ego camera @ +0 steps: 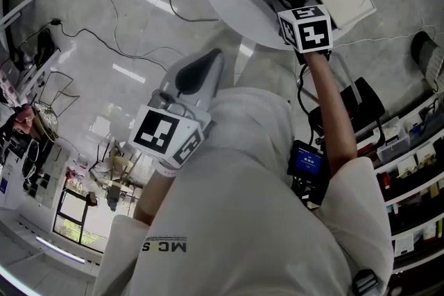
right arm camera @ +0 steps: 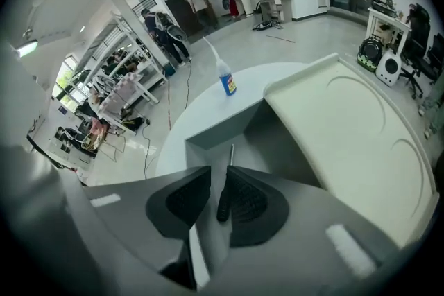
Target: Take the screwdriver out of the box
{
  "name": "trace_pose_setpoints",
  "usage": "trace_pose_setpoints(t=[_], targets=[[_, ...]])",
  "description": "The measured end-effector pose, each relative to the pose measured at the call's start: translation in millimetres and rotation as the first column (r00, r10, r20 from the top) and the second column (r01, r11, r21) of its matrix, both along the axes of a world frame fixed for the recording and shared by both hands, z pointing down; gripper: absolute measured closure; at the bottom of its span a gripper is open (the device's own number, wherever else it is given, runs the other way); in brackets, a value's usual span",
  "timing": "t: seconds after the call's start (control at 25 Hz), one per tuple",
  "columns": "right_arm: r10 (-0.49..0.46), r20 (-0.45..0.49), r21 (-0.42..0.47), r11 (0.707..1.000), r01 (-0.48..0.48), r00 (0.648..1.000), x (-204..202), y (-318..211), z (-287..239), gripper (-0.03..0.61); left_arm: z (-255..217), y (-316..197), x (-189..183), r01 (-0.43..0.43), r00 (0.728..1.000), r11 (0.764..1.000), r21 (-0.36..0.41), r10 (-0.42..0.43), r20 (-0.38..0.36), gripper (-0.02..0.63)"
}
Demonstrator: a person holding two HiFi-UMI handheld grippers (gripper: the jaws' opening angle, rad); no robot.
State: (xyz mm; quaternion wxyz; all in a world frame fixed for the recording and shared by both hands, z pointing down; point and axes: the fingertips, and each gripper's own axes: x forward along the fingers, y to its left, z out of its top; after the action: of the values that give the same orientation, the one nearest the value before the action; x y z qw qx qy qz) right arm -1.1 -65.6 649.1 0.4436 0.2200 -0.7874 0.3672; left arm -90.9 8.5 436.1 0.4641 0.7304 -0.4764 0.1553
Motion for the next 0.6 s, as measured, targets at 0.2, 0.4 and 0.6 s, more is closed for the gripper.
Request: trace_pose_setpoints(t=[0.2, 0.4, 0.6], targets=[[-0.039, -0.034, -0.027, 0.999, 0.038, 0.999, -6, -1, 19, 0.506, 11, 6, -3, 0.014, 1.000, 1.000, -0.025, -0.014, -0.007, 0.614], [-0.040, -0.068, -0.063, 0.997, 0.036, 0.997, -9, -3, 36, 0.506, 20, 8, -10, 0.043, 0.999, 0.998, -0.039, -0.043, -0.015, 0.614], [-0.070, -0.108, -0.093, 0.994, 0.060, 0.992, -13, 0, 48, 0.506, 27, 13, -17, 0.063, 0.998, 0.997, -0.055, -0.064, -0.023, 0.614]])
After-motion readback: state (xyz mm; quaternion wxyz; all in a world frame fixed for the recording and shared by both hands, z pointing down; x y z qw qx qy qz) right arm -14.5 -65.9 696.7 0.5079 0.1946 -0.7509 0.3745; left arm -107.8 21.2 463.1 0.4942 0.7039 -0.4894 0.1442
